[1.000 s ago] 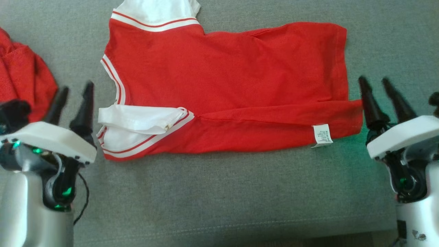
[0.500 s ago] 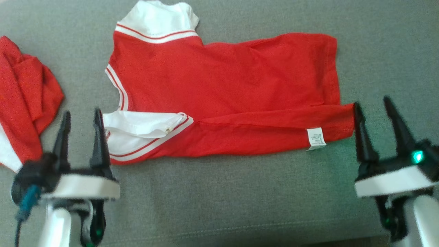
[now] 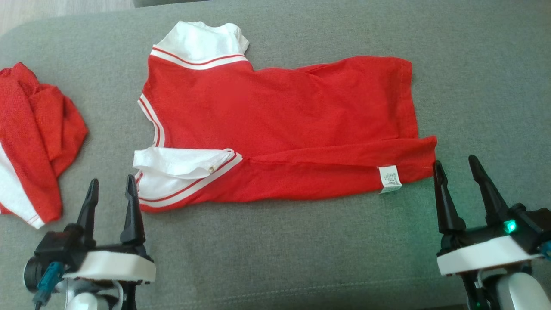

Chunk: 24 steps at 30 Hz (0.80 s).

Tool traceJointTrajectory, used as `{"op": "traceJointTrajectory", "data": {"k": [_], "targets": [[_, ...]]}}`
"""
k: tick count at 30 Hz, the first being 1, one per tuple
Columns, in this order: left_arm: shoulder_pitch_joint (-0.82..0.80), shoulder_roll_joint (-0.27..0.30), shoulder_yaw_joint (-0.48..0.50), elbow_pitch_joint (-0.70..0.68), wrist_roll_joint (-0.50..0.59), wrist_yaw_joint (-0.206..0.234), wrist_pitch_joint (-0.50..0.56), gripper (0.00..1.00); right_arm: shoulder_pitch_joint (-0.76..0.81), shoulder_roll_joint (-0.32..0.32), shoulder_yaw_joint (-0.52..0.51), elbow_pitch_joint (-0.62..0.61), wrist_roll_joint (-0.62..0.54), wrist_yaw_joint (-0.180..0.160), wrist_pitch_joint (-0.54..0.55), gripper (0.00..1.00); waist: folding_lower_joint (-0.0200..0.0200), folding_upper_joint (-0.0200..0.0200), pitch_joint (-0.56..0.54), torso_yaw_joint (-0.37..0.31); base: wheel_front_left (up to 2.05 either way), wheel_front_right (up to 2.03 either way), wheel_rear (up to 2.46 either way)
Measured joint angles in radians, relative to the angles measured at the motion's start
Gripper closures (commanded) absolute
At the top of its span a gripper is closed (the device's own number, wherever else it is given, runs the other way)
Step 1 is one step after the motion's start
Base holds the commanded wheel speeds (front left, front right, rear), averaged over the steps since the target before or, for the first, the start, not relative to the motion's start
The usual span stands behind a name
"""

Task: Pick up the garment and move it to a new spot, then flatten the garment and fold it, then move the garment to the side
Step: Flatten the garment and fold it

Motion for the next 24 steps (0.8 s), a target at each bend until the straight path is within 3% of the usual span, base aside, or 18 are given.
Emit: {"op": "traceJointTrajectory", "data": {"k": [14,24], "targets": [[0.003,-0.001,-0.022,0.054,-0.008,-0.008,0.023,0.00,0.006,0.001,-0.006,0.041,0.008,0.000,0.029,0.00,0.0000,0.0000,0.015,-0.001,0.00,0.00,0.00],[-0.059,-0.017,-0.046,0.213,-0.089,-0.068,0.098,0.00,-0.051,-0.002,0.001,0.188,0.038,0.000,0.128,0.00,0.0000,0.0000,0.074,0.011,0.00,0.00,0.00]]}}
